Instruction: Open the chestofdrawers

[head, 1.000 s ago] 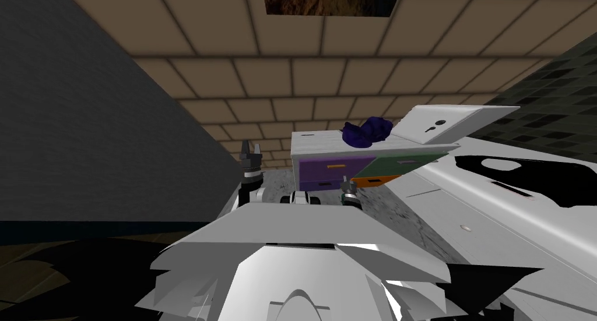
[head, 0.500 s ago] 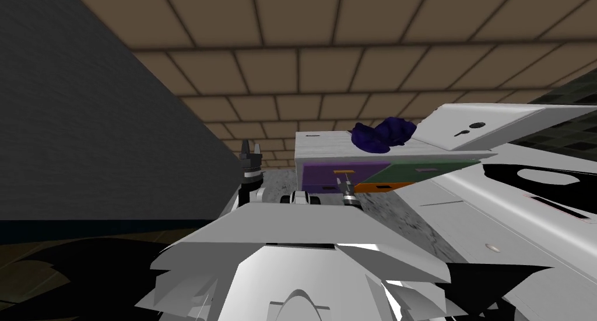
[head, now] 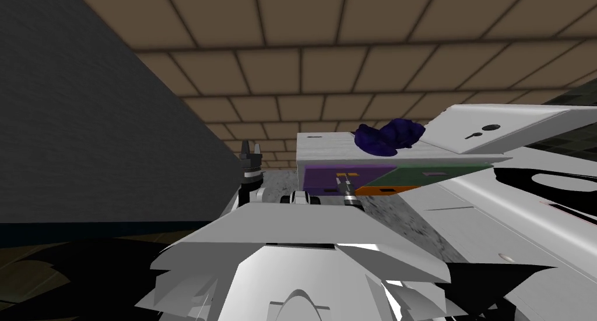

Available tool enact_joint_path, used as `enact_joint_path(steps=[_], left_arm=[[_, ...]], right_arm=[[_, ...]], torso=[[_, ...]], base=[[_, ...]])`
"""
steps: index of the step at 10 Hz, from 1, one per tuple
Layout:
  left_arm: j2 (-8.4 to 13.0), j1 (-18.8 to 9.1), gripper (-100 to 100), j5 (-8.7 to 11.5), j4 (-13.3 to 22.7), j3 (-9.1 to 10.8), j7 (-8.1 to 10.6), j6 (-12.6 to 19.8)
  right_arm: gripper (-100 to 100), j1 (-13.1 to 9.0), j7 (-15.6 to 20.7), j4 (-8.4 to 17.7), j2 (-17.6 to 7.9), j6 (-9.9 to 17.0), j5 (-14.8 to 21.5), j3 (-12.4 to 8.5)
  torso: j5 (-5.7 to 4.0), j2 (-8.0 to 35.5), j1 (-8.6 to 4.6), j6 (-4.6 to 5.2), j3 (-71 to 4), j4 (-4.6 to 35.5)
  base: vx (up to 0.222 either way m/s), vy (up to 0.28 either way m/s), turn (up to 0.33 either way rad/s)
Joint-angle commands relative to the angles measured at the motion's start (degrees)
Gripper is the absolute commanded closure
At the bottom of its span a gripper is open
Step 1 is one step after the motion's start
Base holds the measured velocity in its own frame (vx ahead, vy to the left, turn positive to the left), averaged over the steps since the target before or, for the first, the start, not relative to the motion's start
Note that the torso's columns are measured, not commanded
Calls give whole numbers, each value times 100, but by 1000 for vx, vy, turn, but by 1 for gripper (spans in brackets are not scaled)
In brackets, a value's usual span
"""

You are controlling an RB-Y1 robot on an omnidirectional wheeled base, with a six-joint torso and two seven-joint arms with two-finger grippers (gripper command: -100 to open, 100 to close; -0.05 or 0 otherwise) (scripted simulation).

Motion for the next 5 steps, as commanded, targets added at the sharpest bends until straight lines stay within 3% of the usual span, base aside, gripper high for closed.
enact_joint_path(steps=[1,4,5], left_arm=[[0,0,0,0,0,0,0,0],[0,-3,0,0,1,0,0,1],[0,-3,0,0,1,0,0,1]], right_arm=[[100,92,-27,-105,-39,18,67,21],[100,208,-60,-238,-89,36,150,46],[100,189,-46,-166,-59,-20,136,87]], torso=[[0,12,-2,0,9,5],[24,71,5,18,37,38],[28,49,8,18,23,36]], base=[[-99,6,-62],[-164,-16,-67],[-79,1,-15]])
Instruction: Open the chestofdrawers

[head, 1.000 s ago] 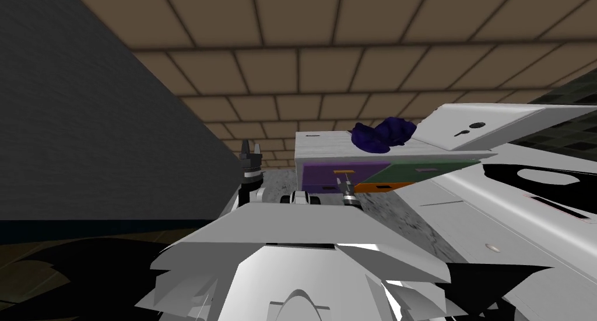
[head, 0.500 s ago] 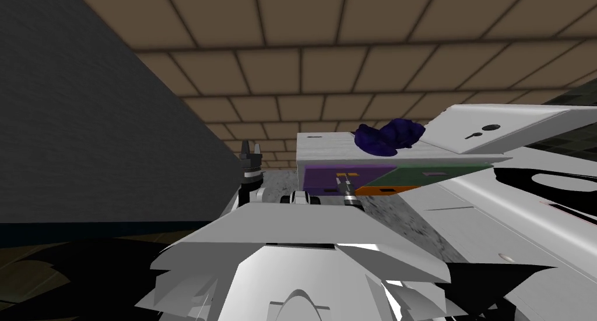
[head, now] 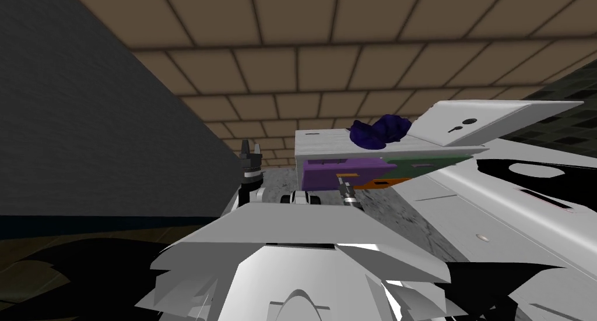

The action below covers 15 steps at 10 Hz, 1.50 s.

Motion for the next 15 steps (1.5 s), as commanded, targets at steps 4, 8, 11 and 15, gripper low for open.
enact_joint_path(steps=[4,8,11,15], left_arm=[[0,0,0,0,0,0,0,0],[-1,3,0,0,-1,-1,0,-1],[0,3,0,0,-1,0,0,-1],[0,2,0,0,-1,0,0,-1]], right_arm=[[100,236,-69,-246,-57,148,245,79],[-100,470,-119,-805,-417,-282,67,-159],[-100,603,-157,-1182,-640,-498,-22,-320],[0,693,-180,-1328,-765,-680,-74,-377]], torso=[[-2,-6,9,-9,-5,-4],[-22,-91,12,-20,-49,-47],[-29,-37,-14,-17,-14,-29],[6,1,30,12,15,5]], base=[[-192,-24,-82],[4,32,-76],[26,31,-59],[5,11,-21]])
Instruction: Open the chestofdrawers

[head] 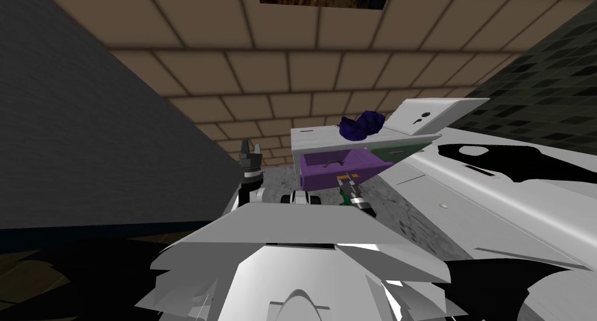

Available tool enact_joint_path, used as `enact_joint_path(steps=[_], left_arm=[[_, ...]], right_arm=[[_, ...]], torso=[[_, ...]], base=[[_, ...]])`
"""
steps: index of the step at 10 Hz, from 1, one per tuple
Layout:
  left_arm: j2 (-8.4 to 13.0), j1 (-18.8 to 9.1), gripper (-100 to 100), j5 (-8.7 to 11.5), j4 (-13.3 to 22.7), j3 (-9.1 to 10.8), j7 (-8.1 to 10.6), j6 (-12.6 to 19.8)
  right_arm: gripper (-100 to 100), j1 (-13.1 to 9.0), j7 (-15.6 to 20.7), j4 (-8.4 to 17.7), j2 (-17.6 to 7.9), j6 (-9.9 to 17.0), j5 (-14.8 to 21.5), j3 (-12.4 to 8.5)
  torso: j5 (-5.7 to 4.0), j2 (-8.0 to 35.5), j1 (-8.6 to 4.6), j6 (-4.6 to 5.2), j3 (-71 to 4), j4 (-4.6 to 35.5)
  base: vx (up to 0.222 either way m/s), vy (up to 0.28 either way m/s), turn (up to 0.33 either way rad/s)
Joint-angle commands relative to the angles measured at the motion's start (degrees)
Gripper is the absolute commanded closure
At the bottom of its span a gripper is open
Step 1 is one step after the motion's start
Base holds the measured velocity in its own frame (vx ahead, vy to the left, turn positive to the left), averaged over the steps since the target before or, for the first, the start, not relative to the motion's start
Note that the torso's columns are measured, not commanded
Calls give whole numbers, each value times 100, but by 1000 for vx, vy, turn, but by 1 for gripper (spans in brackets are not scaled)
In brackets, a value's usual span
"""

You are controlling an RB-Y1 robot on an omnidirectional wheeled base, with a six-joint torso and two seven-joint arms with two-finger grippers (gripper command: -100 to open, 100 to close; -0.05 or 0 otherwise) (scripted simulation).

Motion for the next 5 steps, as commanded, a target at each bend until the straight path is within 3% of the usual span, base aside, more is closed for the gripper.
enact_joint_path(steps=[1,5], left_arm=[[0,0,0,0,0,0,0,0],[0,0,0,0,0,0,0,0]], right_arm=[[0,-5,3,14,3,-16,-2,5],[0,-12,7,46,6,-59,-6,14]], torso=[[-9,2,-7,-4,-5,-10],[-23,-17,-23,-20,-21,-27]], base=[[1,-6,13],[0,-1,3]])
